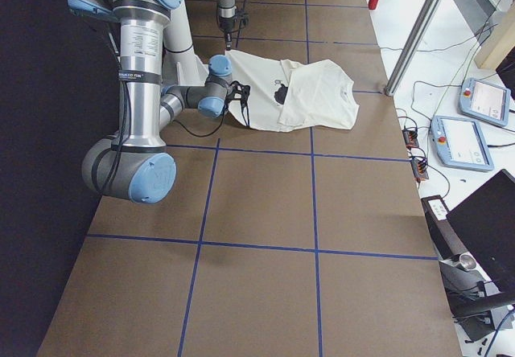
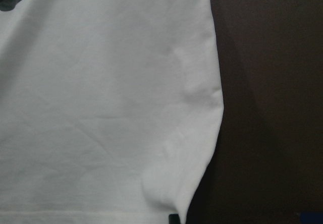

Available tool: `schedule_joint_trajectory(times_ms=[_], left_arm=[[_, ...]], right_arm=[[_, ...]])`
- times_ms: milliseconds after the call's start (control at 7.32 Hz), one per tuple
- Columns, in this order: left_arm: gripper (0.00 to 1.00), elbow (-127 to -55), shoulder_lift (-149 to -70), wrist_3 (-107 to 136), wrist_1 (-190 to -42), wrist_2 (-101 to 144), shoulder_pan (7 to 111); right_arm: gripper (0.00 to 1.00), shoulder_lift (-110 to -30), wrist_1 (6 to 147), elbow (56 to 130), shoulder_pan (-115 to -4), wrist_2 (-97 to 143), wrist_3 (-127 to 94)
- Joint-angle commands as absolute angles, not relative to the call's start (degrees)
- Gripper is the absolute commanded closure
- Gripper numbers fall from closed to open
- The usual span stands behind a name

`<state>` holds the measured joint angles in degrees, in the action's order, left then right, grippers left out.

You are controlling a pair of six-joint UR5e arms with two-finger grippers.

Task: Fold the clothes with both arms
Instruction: 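Lift the hem with both grippers and fold it toward the collar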

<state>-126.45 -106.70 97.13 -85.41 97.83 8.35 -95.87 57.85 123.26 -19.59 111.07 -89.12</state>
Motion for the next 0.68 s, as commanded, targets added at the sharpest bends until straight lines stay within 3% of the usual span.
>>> schedule_joint_trajectory(times_ms=[0,137,547], left_arm=[[1.00,-133.92,-106.61,97.12,-78.25,97.65,2.40],[1.00,-134.47,-106.52,97.12,-77.61,97.65,2.11],[1.00,-134.12,-106.96,95.11,-77.34,97.73,3.77]], right_arm=[[1.00,-104.98,45.79,125.68,-19.86,119.41,-89.12],[1.00,-109.55,37.44,125.16,-19.78,120.31,-89.12],[1.00,-108.64,34.98,122.70,-21.25,120.23,-89.12]])
